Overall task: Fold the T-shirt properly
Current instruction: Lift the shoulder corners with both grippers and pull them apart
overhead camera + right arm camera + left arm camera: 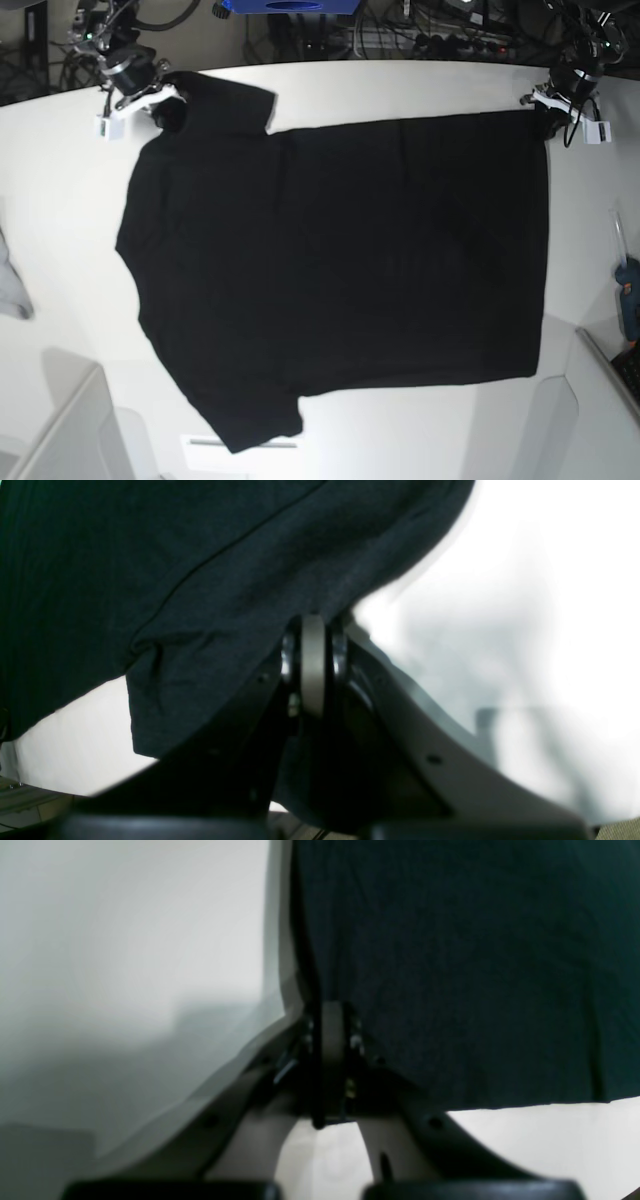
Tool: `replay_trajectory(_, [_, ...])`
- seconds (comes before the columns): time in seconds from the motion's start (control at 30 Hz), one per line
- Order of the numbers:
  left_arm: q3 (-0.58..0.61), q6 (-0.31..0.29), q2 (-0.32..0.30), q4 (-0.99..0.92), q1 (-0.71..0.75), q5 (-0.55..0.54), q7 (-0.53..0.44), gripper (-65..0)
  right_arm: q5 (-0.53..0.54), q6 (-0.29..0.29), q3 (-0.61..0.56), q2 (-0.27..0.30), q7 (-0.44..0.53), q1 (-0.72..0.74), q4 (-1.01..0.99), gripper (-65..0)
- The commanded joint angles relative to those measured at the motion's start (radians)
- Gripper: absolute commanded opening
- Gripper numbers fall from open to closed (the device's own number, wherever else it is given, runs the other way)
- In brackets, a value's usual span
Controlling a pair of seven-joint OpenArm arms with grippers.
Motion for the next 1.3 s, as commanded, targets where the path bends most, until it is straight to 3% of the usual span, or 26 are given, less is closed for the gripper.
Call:
replay_trajectory(0.0, [-0.002, 0.006, -0.010, 0.018, 0.016, 0.021, 0.029, -65.0, -0.006, -0.009, 0.004, 0.003, -0.005, -0.021, 0.014, -65.0])
replay_trajectory(0.63, [-0.008, 0.005, -0.008, 0.228, 0.168, 0.021, 0.029, -65.0, -0.001, -0.009, 0.004, -0.008, -0.005, -0.196, 0.229, -65.0])
replay_trajectory(1.07, [-0.012, 0.005, -0.007, 0.298, 0.232, 0.014, 0.027, -65.0, -0.001, -0.009, 0.004, -0.052, -0.005, -0.226, 0.272, -65.0])
replay_trajectory(1.27, [-0.054, 0.008, 0.042, 0.371, 0.221, 0.012, 0.027, -65.0, -0.001, -0.009, 0.004, -0.054, -0.010, -0.202, 0.318, -65.0])
